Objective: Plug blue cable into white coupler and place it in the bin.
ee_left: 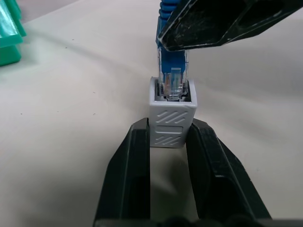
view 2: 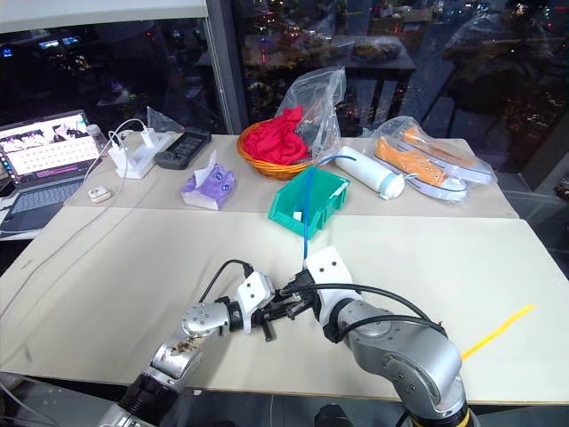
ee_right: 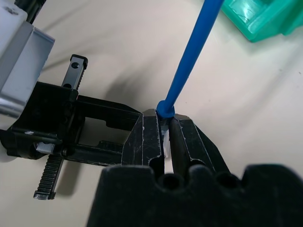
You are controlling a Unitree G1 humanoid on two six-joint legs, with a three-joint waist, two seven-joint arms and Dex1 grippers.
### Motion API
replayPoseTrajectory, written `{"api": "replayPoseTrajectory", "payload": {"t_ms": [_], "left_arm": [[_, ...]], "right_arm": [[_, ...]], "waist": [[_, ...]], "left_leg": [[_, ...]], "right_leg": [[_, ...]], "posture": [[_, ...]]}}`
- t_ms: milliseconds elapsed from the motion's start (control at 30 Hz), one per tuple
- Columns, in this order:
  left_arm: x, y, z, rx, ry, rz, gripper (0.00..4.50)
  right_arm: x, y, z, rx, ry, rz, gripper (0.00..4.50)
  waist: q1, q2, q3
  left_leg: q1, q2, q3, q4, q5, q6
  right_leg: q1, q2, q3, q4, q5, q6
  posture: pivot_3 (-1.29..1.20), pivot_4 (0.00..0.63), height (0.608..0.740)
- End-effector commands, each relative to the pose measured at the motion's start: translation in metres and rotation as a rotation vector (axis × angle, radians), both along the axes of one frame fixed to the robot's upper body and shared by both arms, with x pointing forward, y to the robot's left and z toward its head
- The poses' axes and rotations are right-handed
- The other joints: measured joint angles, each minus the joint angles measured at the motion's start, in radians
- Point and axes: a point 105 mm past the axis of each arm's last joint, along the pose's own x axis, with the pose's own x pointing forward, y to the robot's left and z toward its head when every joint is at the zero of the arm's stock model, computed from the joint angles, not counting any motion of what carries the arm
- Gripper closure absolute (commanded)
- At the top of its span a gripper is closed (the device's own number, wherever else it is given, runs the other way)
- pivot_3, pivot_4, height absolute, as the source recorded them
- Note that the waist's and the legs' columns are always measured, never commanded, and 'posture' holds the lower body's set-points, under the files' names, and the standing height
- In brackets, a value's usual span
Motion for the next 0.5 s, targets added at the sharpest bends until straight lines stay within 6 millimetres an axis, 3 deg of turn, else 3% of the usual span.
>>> {"api": "replayPoseTrajectory", "payload": {"t_ms": [33, 367, 500], "left_arm": [[-0.007, -0.010, 0.011, -0.044, -0.032, -0.050, 3.89], [-0.006, -0.010, 0.011, -0.050, -0.026, -0.039, 3.89], [-0.006, -0.011, 0.011, -0.054, -0.023, -0.031, 3.89]], "right_arm": [[-0.024, 0.001, -0.061, -0.118, 0.298, 0.062, 4.50], [-0.027, 0.006, -0.077, -0.178, 0.337, 0.105, 4.50], [-0.031, 0.011, -0.088, -0.196, 0.369, 0.135, 4.50]], "waist": [[-0.001, 0.000, -0.001], [-0.005, 0.001, -0.006], [-0.006, -0.001, -0.013]], "left_leg": [[0.000, 0.000, 0.000, 0.000, 0.000, 0.000], [0.002, 0.000, 0.000, -0.003, 0.000, 0.001], [0.014, 0.001, 0.000, -0.010, -0.001, 0.001]], "right_leg": [[0.000, 0.000, 0.000, 0.000, 0.000, 0.000], [0.002, 0.000, 0.000, -0.001, -0.002, 0.002], [0.014, 0.000, 0.001, -0.008, -0.005, 0.003]], "posture": [[0.00, 0.150, 0.723], [0.00, 0.150, 0.723], [0.00, 0.150, 0.723]]}}
